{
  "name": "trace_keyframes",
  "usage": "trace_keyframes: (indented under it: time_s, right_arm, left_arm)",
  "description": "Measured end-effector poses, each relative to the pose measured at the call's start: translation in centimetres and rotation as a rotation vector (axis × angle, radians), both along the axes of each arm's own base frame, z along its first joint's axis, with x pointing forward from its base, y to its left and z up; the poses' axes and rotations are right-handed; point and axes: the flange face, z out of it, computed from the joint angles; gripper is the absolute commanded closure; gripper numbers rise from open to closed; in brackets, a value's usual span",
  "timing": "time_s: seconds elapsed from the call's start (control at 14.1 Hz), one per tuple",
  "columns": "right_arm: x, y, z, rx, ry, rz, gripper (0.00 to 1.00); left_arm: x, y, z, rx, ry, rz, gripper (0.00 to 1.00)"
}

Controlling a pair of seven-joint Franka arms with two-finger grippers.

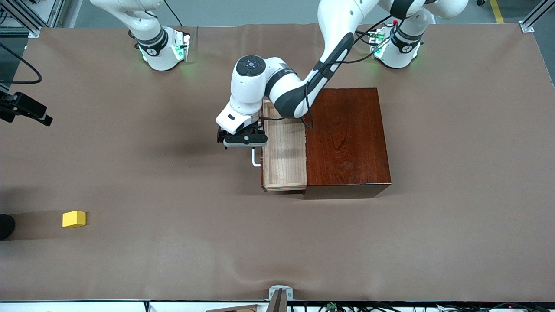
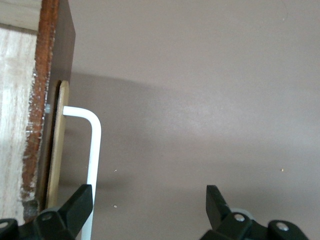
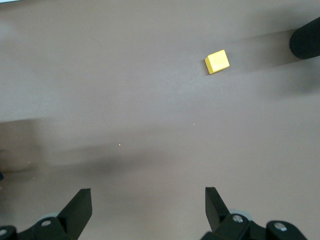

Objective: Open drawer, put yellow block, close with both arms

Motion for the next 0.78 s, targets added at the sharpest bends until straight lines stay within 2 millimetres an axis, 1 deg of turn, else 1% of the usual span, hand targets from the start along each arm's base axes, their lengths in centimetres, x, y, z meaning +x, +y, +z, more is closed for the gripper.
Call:
trace_keyframes:
  time_s: [0.14,0.21,0.35,0.49,0.57,0.64,0.71,0.78]
  right_arm:
    - [0.8,-1.0,-1.1,-0.008,0.002,0.057,0.0]
    - [1.4,-2.4,-2.0,-0.01,0.002,0.077,0.0]
    - [2.6,-6.6,-4.0,-0.012,0.012,0.098,0.0]
    - [3.8,-11.6,-5.6,-0.017,0.01,0.109,0.0]
    - [4.6,-13.8,-6.0,-0.023,-0.001,0.108,0.0]
    - [5.6,-15.4,-6.4,-0.03,-0.014,0.103,0.0]
    - [6.8,-16.3,-7.0,-0.035,-0.022,0.101,0.0]
    - [8.0,-16.5,-7.7,-0.038,-0.028,0.103,0.0]
  left_arm:
    - [0.5,0.1,1.0,-0.019,-0.005,0.032,0.0]
    - [0.9,0.3,1.7,-0.03,-0.009,0.052,0.0]
    - [2.4,1.4,3.5,-0.059,-0.018,0.11,0.0]
    - [4.7,3.4,6.3,-0.101,-0.019,0.174,0.0]
    - [5.9,4.7,7.8,-0.12,-0.009,0.207,0.0]
    - [7.1,6.3,9.2,-0.121,0.004,0.239,0.0]
    - [8.1,8.0,10.2,-0.1,0.025,0.268,0.0]
    - [9.0,9.8,11.2,-0.068,0.048,0.295,0.0]
